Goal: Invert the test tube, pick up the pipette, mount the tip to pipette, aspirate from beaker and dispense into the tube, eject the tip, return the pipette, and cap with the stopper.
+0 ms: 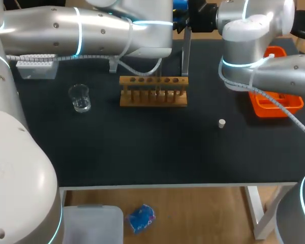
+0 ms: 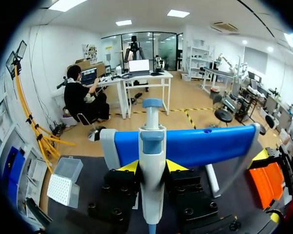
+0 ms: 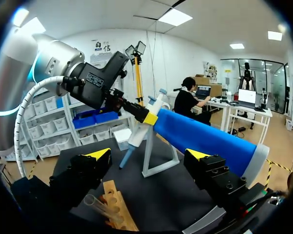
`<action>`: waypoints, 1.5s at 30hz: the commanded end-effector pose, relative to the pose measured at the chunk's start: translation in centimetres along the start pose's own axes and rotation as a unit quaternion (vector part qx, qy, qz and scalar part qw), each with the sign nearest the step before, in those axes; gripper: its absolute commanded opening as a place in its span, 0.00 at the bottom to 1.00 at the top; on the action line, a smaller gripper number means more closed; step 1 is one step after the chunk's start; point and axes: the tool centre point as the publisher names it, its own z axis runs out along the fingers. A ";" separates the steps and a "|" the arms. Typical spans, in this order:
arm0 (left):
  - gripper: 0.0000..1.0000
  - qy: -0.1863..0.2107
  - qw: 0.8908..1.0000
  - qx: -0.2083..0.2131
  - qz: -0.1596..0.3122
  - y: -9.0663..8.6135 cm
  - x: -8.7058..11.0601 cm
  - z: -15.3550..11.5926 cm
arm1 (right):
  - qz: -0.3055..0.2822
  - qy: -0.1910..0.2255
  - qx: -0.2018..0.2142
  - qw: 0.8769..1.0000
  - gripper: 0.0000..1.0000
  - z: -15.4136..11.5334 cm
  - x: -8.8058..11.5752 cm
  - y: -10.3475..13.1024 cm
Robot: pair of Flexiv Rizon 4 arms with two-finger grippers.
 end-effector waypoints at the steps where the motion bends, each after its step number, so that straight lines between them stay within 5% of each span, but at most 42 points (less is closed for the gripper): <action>1: 0.00 -0.002 1.000 0.002 0.000 -0.3 0.0 -0.2 | 0.000 0.001 0.001 1.000 1.00 0.0 -0.1 0.0; 23: 0.00 -0.007 1.000 0.011 0.002 -1.9 -0.5 1.5 | 0.000 0.001 0.001 1.000 1.00 0.0 -0.1 0.0; 45: 0.00 -0.003 1.000 -0.007 -0.006 -0.9 -0.5 2.4 | 0.000 0.001 0.001 1.000 1.00 0.0 -0.1 0.0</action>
